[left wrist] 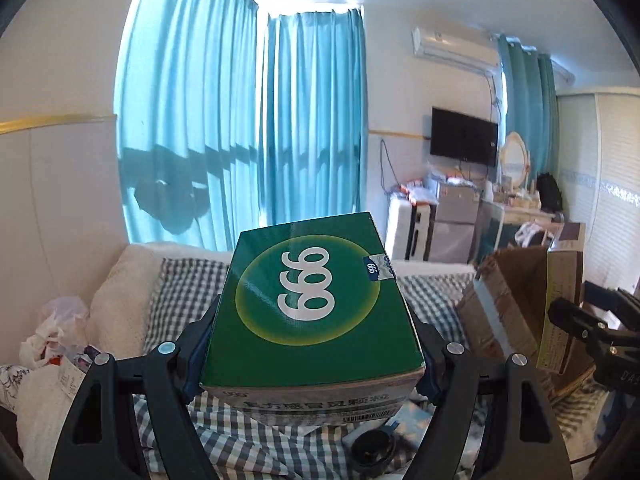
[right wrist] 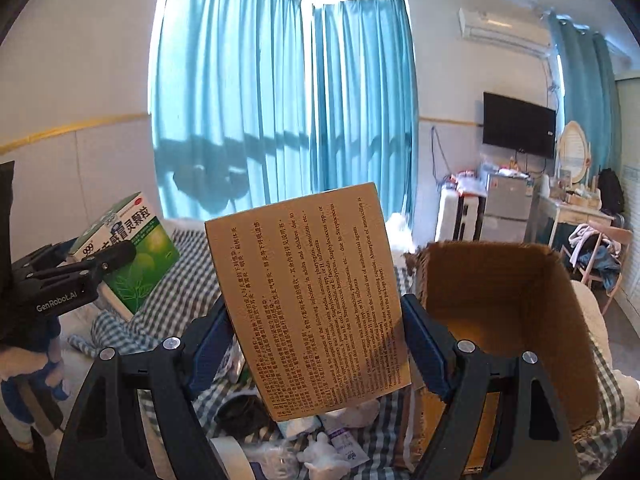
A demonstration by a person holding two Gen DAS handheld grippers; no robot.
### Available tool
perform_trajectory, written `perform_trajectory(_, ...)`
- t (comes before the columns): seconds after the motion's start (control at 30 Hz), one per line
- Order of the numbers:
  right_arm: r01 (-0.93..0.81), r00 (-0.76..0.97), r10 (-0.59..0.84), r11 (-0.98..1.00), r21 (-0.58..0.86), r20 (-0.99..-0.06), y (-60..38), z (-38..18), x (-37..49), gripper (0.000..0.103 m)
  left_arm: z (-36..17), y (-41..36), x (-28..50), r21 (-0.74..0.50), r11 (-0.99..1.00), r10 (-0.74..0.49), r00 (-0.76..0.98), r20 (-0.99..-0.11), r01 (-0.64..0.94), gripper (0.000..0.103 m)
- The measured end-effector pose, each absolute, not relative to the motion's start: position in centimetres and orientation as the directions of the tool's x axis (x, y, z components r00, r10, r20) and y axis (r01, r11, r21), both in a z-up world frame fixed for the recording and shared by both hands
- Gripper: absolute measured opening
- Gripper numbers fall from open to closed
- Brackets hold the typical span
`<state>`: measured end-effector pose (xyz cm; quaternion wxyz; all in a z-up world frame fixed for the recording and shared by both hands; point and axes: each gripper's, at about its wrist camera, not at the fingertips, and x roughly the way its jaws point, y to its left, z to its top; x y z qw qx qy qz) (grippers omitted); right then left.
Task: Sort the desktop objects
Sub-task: 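Carry the green box and leaflet over to the cardboard box with both grippers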
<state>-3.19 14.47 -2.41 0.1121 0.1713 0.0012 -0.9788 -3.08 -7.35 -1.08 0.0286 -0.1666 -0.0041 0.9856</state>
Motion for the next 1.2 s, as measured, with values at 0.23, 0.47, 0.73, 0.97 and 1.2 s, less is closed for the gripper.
perform_trajectory(0.23, 0.207, -0.945, -0.211, -0.977, 0.043, -0.249, 15.2, -1.2, -1.3, 0.08, 0.3, -6.6, -1.6, -0.086, -0.993, 0.097, -0.966, -0.24, -0.078, 0.08)
perform_trajectory(0.47, 0.16, -0.963, -0.173, -0.984, 0.082, -0.205, 17.6, -0.5, 0.2, 0.08, 0.6, -2.8, -1.4, -0.056, -0.985, 0.169, -0.96, -0.224, -0.161, 0.08)
perform_trajectory(0.73, 0.06, -0.982, -0.08, -0.991, 0.118, -0.169, 21.8, -0.2, 1.6, 0.08, 0.7, 3.0, -2.1, -0.003, -0.958, 0.282, -0.936, -0.213, -0.288, 0.08)
perform_trajectory(0.97, -0.035, -0.983, 0.012, -0.992, 0.124, -0.184, 25.3, -0.6, 2.1, 0.08, 0.3, 6.9, -3.8, 0.0, -0.924, 0.371, -0.897, -0.243, -0.382, 0.08)
perform_trajectory(1.2, -0.124, -0.971, 0.09, -0.982, 0.14, -0.222, 28.7, -2.0, 1.3, 0.08, -0.7, 10.4, -6.0, -0.007, -0.894, 0.431, -0.858, -0.279, -0.447, 0.08)
